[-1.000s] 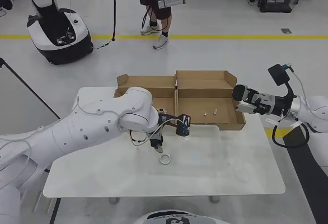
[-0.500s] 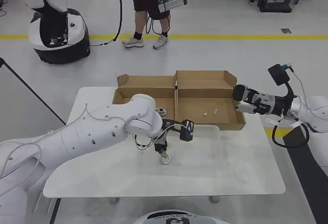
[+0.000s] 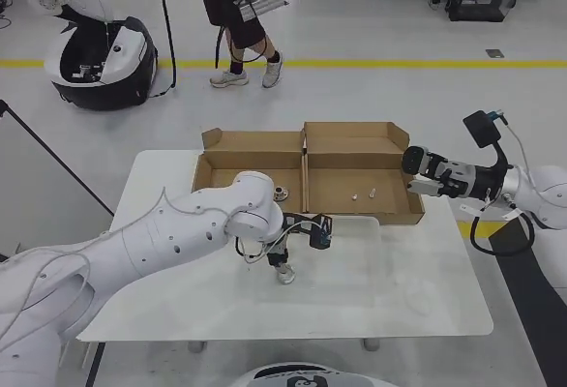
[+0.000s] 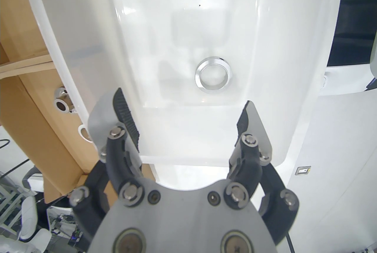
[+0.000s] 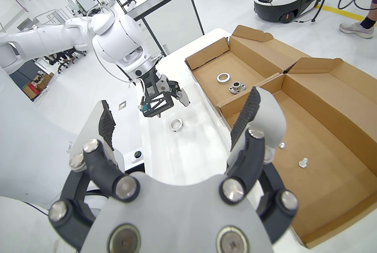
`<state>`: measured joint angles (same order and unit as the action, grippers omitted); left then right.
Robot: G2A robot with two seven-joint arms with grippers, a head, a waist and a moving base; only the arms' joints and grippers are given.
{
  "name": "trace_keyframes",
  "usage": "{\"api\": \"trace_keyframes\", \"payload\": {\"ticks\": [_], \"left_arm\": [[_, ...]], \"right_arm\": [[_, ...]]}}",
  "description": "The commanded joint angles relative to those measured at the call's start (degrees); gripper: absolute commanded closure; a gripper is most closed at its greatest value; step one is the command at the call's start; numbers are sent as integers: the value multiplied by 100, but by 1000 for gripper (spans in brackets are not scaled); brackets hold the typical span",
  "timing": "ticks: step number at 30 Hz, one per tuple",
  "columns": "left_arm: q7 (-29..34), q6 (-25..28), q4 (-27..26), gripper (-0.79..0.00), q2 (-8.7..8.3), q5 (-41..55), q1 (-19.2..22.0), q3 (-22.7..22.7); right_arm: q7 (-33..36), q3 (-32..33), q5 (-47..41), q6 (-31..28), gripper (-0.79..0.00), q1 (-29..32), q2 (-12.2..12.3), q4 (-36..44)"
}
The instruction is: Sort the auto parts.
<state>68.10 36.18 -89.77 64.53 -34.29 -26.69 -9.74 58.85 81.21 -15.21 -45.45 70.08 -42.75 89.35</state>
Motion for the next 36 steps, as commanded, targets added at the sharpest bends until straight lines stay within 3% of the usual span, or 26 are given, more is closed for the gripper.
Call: {"api": "trace_keyframes", "payload": {"ticks": [1,14,21,36], "left_arm": [[-17,16,51,-606,18,-55,-31,0],[-62,62,353,-545,112,-419,-349,0],[-70,70,452,-434,177,-521,-466,0],[-89,90,631,-379,353,-652,-588,0]], "right_arm": [[0,0,0,0,-785,0,0,0],[0,0,0,0,-785,0,0,0],[0,0,0,0,-785,0,0,0],[0,0,0,0,-785,0,0,0]]}}
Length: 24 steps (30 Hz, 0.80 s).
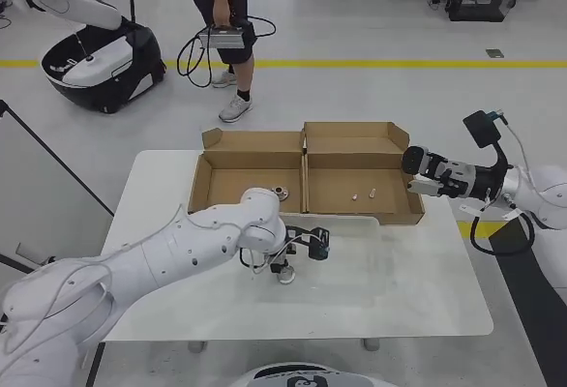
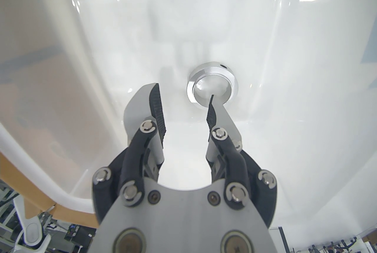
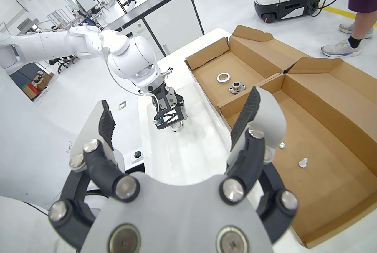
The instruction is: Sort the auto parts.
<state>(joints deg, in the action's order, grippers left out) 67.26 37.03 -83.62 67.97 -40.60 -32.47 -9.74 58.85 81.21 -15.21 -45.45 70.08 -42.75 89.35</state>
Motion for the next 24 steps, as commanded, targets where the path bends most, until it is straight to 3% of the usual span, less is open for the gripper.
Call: {"api": "trace_keyframes", "payload": {"ticks": [1,24], "left_arm": [[-8,8,33,-376,18,-38,-22,0],[-90,91,217,-317,115,-264,-165,0]], "right_arm": [[0,0,0,0,-785,0,0,0],[0,0,0,0,-785,0,0,0]]}}
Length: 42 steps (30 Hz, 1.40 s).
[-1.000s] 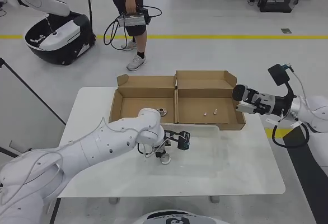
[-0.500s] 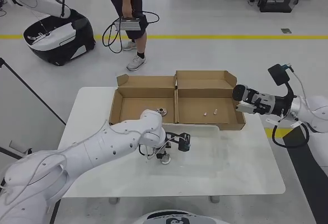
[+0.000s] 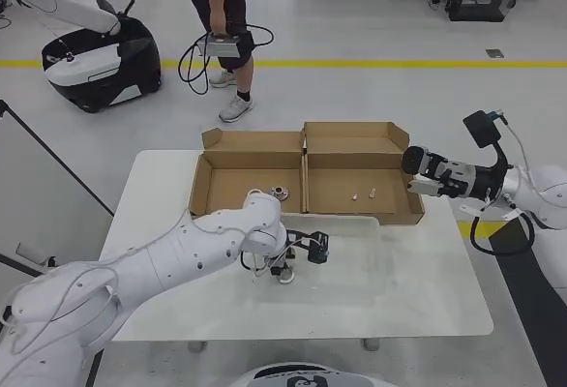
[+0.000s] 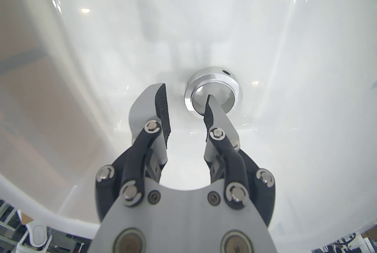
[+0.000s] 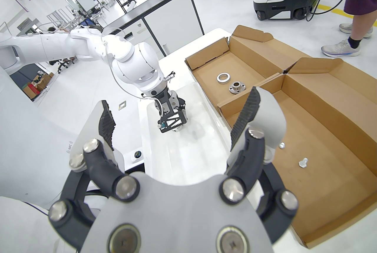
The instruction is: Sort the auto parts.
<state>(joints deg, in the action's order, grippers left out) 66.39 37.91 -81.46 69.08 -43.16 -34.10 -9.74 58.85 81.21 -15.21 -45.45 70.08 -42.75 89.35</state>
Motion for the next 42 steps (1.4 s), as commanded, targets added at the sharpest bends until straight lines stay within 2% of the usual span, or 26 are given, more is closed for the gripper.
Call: {"api": "trace_keyframes", "payload": {"ticks": [1,12,18,20,21,22,27,35,42], "left_arm": [[-6,6,-1,-314,9,-17,-5,0],[-37,37,42,-292,61,-92,-44,0],[-58,58,100,-237,85,-137,-88,0],[-63,62,119,-175,92,-163,-91,0],[-71,71,130,-46,96,-177,-93,0],[-79,79,142,0,99,-190,-95,0],[-137,137,142,0,109,-272,-49,0],[-176,176,-212,0,42,51,516,0],[-114,113,-793,0,-165,761,1218,-66]], "right_arm": [[0,0,0,0,-785,0,0,0],[0,0,0,0,-785,0,0,0],[0,0,0,0,-785,0,0,0],[0,0,0,0,-785,0,0,0],[0,0,0,0,-785,0,0,0],[0,0,0,0,-785,0,0,0],[0,0,0,0,-785,0,0,0],[0,0,0,0,-785,0,0,0],[0,0,0,0,-785,0,0,0]]}}
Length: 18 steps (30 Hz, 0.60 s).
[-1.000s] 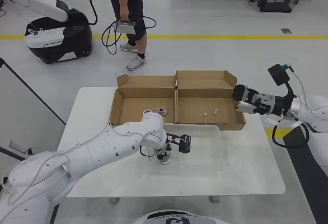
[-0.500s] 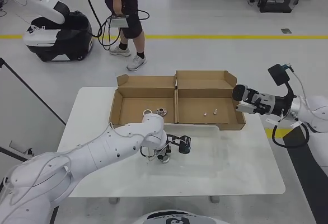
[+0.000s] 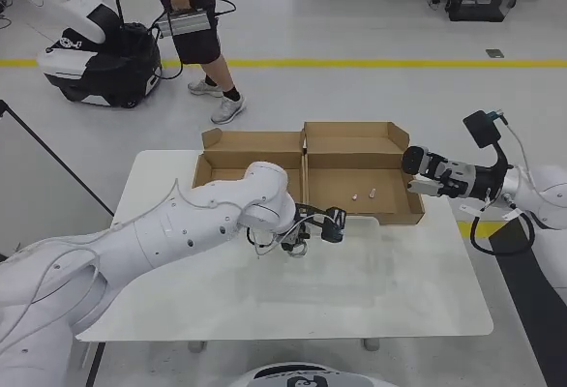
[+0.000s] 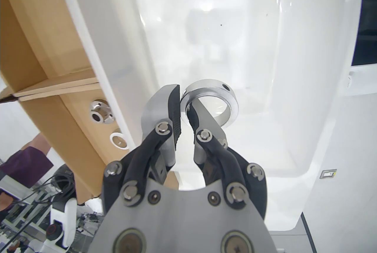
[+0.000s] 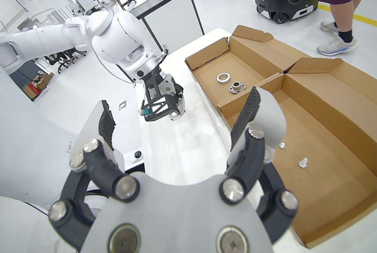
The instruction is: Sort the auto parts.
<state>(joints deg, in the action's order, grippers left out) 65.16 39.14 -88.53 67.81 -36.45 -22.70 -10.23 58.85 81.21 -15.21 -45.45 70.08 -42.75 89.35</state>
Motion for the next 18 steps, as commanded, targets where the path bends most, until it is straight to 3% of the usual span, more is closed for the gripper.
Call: {"api": "trace_keyframes", "payload": {"ticks": [1,8,18], "left_arm": [[5,-5,-171,0,-78,173,157,-59],[-214,45,-581,0,-387,592,290,-660],[-1650,179,-713,0,-945,102,-353,-1956]], "right_arm": [[0,0,0,0,-785,0,0,0],[0,0,0,0,-785,0,0,0],[0,0,0,0,-785,0,0,0]]}}
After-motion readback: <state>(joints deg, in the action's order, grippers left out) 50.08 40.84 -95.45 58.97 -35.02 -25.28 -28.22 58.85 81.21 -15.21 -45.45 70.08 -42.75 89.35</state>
